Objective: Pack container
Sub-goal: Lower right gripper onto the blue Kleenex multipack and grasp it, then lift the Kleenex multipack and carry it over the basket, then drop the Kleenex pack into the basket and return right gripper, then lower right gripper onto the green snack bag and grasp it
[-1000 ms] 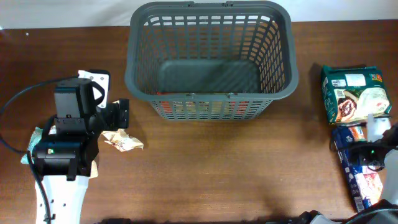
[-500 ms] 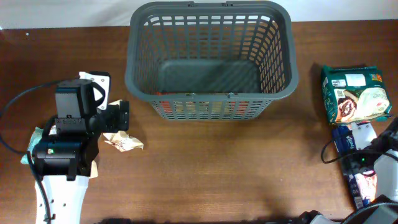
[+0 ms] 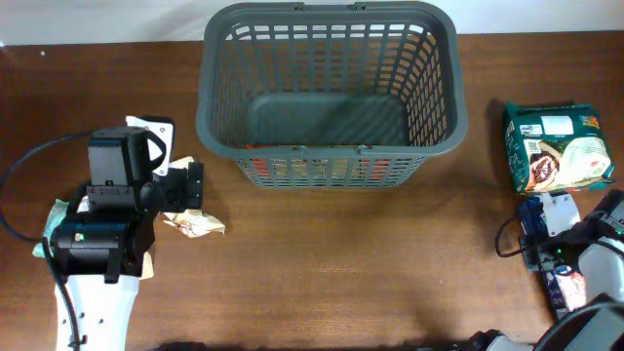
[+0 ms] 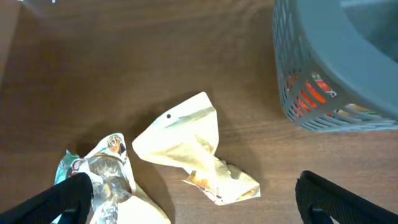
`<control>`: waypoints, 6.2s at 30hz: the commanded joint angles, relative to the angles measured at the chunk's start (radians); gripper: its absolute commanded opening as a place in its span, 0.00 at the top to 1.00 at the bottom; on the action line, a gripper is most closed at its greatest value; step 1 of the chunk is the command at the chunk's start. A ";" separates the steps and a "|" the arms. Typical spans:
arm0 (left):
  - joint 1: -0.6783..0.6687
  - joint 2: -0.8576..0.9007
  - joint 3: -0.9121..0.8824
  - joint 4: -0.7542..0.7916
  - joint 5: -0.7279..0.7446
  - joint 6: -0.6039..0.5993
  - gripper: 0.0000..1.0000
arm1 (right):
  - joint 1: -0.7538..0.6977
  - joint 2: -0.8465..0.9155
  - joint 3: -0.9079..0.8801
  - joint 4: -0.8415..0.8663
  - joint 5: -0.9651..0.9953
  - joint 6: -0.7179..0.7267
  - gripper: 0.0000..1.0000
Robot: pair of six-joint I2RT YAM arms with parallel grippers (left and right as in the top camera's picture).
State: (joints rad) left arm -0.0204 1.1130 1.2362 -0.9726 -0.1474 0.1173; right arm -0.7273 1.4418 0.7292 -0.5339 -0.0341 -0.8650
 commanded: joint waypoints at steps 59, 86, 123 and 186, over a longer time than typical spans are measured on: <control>-0.003 0.004 0.008 0.063 0.039 0.020 0.01 | 0.836 0.303 0.865 1.187 -0.689 0.907 0.96; -0.003 0.004 0.008 0.064 0.039 0.019 0.01 | 0.949 0.338 0.865 0.803 -0.784 0.912 0.01; -0.003 0.004 0.008 0.067 0.039 0.020 0.01 | 0.087 0.322 0.866 -0.475 -0.518 0.671 0.01; -0.003 0.005 0.008 0.055 0.057 0.019 0.01 | 0.367 0.564 0.839 -0.297 0.098 0.698 0.01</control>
State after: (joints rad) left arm -0.0204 1.1164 1.2366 -0.9169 -0.1043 0.1204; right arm -0.3588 1.9911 1.5723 -0.8341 0.0456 -0.1795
